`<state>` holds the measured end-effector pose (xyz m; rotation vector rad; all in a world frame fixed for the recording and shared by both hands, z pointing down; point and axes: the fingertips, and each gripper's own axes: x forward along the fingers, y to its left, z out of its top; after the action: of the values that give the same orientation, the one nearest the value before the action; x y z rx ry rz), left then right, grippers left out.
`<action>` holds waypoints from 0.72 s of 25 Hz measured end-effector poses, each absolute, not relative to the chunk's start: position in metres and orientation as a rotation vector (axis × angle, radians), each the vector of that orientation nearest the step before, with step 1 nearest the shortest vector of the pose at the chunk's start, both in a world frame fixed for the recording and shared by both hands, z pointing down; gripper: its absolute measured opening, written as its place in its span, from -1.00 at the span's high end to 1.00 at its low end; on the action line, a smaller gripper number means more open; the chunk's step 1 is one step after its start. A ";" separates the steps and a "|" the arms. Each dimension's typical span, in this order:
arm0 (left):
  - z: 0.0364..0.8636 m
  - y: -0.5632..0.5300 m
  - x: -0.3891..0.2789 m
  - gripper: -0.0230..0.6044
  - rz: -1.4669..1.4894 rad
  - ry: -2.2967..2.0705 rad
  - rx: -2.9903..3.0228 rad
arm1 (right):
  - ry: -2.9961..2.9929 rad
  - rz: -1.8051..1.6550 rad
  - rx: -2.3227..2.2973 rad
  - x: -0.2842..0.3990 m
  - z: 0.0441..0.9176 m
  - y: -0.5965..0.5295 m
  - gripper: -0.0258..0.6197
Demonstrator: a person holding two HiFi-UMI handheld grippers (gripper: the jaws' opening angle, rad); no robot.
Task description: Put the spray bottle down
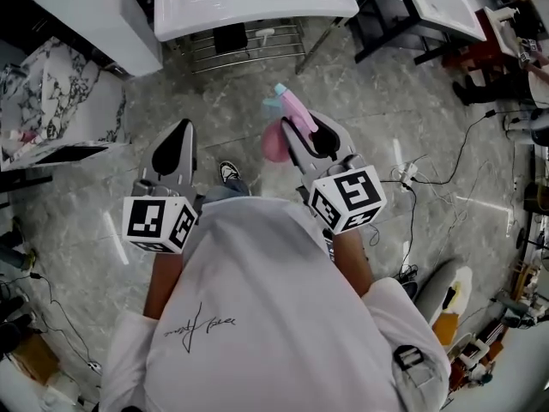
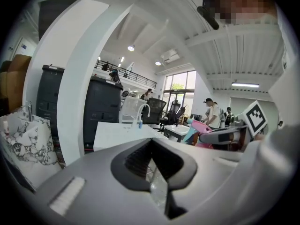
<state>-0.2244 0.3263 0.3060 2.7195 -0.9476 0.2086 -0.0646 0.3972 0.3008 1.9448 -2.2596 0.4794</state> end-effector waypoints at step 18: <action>0.316 0.236 -0.217 0.85 0.207 -0.941 2.673 | -2.323 0.513 1.790 -0.067 0.308 0.277 0.54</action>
<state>-0.2173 0.2360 0.3155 2.6731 -0.9411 0.2071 -0.0674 0.2771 0.3078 1.7900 -2.3227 0.5125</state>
